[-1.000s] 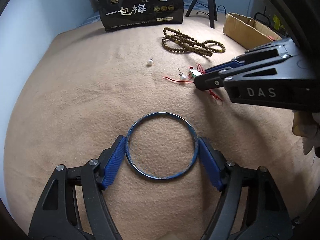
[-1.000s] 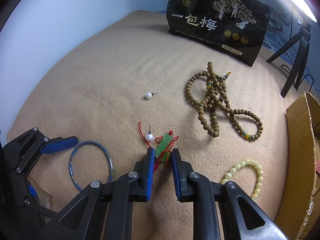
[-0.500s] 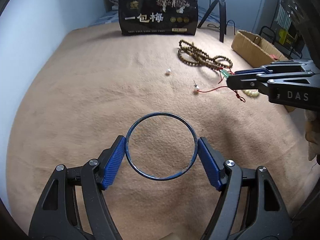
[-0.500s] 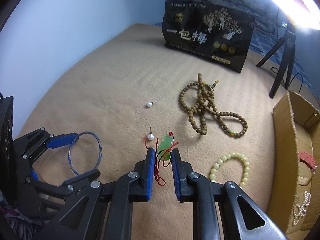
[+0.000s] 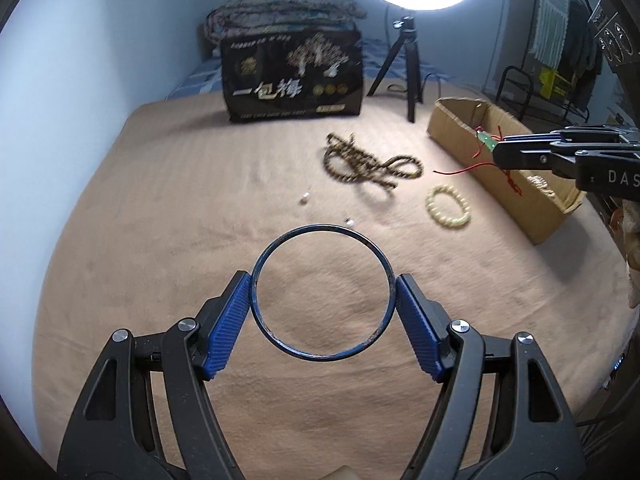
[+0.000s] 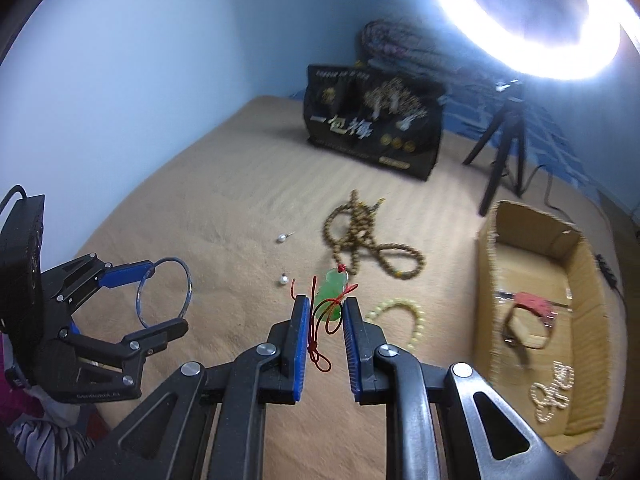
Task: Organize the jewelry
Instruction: 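Carry the bangle with left tool while right tool carries the pendant to the box, then open left tool releasing the bangle in the box while right tool drops the pendant, then withdraw both tools from the box toward the remaining jewelry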
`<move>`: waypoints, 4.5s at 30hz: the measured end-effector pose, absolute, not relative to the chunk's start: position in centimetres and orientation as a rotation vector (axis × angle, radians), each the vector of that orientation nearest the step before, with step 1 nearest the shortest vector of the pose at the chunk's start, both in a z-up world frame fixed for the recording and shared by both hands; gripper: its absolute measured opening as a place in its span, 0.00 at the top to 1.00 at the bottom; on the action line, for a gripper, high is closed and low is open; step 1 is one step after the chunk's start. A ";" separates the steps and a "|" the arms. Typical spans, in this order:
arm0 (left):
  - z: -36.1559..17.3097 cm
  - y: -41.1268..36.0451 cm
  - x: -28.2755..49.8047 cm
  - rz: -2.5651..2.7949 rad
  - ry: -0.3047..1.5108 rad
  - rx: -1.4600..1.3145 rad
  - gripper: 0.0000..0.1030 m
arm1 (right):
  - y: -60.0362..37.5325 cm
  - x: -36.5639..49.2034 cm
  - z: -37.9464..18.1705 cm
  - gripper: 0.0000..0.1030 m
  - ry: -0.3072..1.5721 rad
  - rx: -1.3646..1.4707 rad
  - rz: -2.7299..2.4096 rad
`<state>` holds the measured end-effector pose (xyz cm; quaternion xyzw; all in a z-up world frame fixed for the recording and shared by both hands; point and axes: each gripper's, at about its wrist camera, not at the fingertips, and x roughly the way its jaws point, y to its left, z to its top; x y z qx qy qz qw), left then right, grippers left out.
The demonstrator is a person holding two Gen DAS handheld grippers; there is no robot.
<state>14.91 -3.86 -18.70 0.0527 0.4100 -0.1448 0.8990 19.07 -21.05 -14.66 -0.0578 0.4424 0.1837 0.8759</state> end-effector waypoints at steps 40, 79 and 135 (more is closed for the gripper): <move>-14.9 -26.5 20.2 -0.625 0.732 0.211 0.27 | -42.0 21.8 -12.6 0.85 0.847 0.042 0.102; -15.3 -27.2 20.2 -0.633 0.785 0.216 0.18 | -42.9 22.6 -13.6 0.01 0.837 0.049 -0.039; -22.3 -5.6 22.9 -0.462 0.896 0.051 0.54 | -22.4 31.0 -17.8 0.01 0.926 -0.039 0.305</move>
